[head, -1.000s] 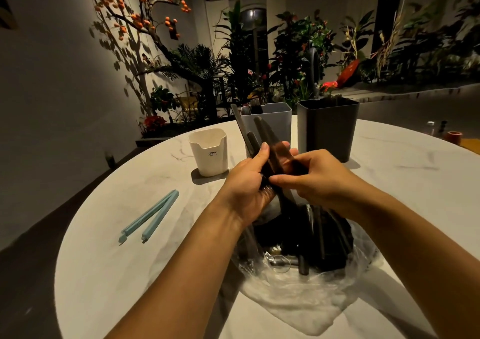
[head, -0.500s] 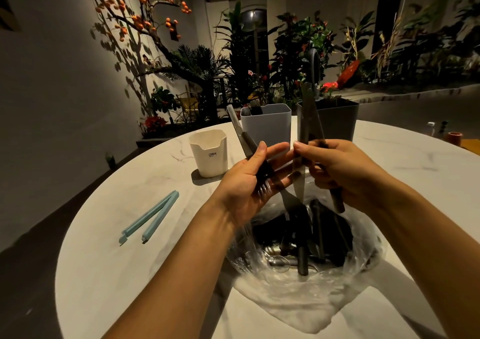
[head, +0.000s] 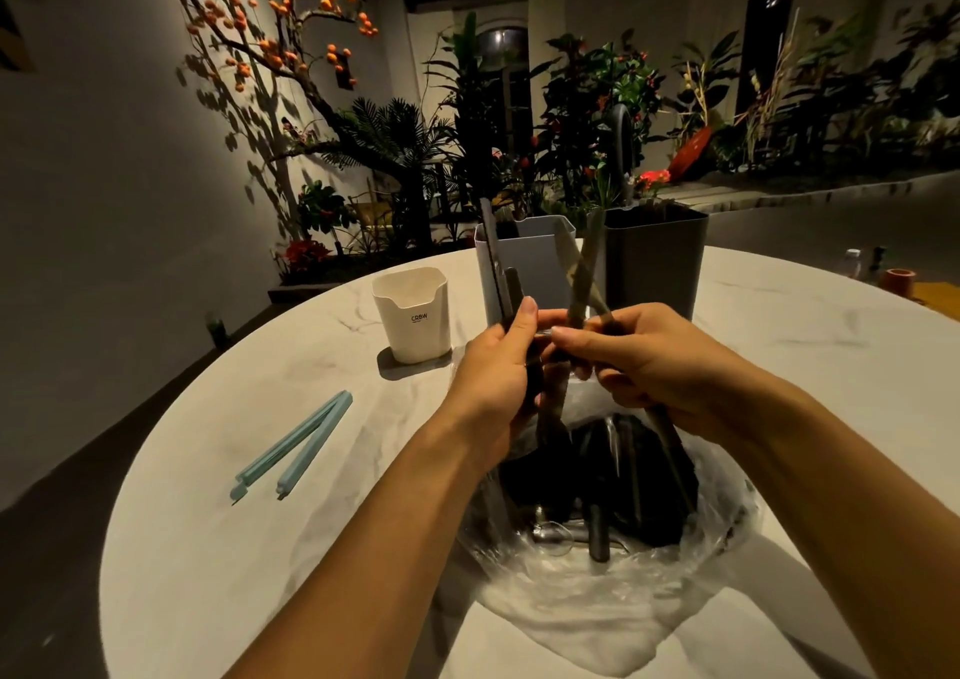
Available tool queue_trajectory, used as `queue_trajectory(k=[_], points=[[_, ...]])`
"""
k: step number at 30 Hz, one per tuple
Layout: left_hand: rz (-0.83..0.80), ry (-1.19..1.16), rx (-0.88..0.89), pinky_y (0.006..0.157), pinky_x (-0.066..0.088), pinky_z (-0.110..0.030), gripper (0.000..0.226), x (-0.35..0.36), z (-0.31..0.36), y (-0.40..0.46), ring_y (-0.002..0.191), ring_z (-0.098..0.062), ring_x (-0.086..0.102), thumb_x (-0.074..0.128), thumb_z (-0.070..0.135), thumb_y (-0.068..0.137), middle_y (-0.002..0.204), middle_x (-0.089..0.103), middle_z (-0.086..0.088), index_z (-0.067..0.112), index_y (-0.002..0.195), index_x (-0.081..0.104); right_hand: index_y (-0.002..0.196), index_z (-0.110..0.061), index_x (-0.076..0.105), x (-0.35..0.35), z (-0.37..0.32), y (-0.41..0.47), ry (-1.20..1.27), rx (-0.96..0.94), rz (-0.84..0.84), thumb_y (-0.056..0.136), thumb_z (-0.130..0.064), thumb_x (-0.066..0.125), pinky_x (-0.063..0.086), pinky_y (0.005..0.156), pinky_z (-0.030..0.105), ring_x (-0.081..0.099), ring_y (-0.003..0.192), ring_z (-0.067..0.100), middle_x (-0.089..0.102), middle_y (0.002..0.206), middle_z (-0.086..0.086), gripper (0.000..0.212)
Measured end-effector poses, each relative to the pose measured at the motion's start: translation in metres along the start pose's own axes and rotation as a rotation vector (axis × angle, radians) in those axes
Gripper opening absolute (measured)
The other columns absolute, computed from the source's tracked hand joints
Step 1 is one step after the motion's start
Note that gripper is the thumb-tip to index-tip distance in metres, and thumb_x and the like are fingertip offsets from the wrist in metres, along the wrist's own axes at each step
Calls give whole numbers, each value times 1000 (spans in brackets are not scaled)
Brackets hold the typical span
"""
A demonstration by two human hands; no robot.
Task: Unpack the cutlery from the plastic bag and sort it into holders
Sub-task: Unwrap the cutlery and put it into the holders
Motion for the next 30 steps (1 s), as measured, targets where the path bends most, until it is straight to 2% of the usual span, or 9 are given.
queue_trajectory(k=[3,8,13,15,19,21,23,26,30], points=[[-43,-75,-13,68,45,-31,41,9,0,-2,69,-17,62,46,47,102,79,71,-8,19,97,75,91,1,71,7,3,0,-7,27,-50,72,-37,71,33,43,19,44,45,9,63,65,6,42],[-104,-165,-46,64,49,-26,34,13,0,-4,62,-15,62,60,38,96,77,70,-8,16,79,79,87,-1,69,9,8,0,12,79,-86,70,-33,71,34,42,18,41,45,11,62,63,7,37],[42,-32,-9,69,47,-26,30,-1,3,-4,81,-16,61,59,41,97,89,73,-6,18,102,76,81,-8,69,6,4,3,42,45,-40,76,-47,69,29,42,19,37,45,8,56,61,1,40],[75,-38,24,61,43,-22,26,-4,7,-5,72,-13,55,58,38,98,79,70,0,19,97,76,80,-13,67,-4,4,6,122,46,45,90,-55,56,25,44,20,35,45,7,51,62,-2,44],[96,-58,66,42,34,-14,27,-8,10,-3,41,-2,39,55,31,101,47,50,12,11,102,74,102,-6,63,-25,5,6,329,32,188,105,-39,34,25,44,22,35,48,9,50,70,2,44],[85,-57,61,43,38,-14,28,-6,9,-3,41,-1,48,56,30,101,48,55,12,9,104,74,102,-5,65,-23,5,7,331,13,166,106,-33,32,26,45,21,36,50,9,50,71,2,43],[95,-42,51,45,43,-14,25,-7,9,-3,45,1,54,59,32,99,51,58,13,13,95,75,98,-10,69,-22,-3,7,214,-62,175,106,-26,36,29,48,21,39,54,8,50,74,0,38],[118,-62,10,45,39,-19,25,-12,4,2,50,-11,48,66,32,95,59,54,1,16,78,76,100,-27,70,-22,-36,-2,-192,-381,224,100,-7,49,41,57,15,49,66,0,53,81,-11,30],[70,-50,-68,46,34,-21,24,-13,-9,9,53,-10,43,65,31,93,63,58,4,13,86,78,112,-37,60,0,-46,-10,-524,-593,165,86,2,66,45,79,9,48,89,-9,44,98,-12,48]])
Point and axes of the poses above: each hand's wrist, its own y-axis towards the middle knuckle, its own x-axis out of the palm, z = x × y, the point moved 10 cm from there along y, towards the middle knuckle
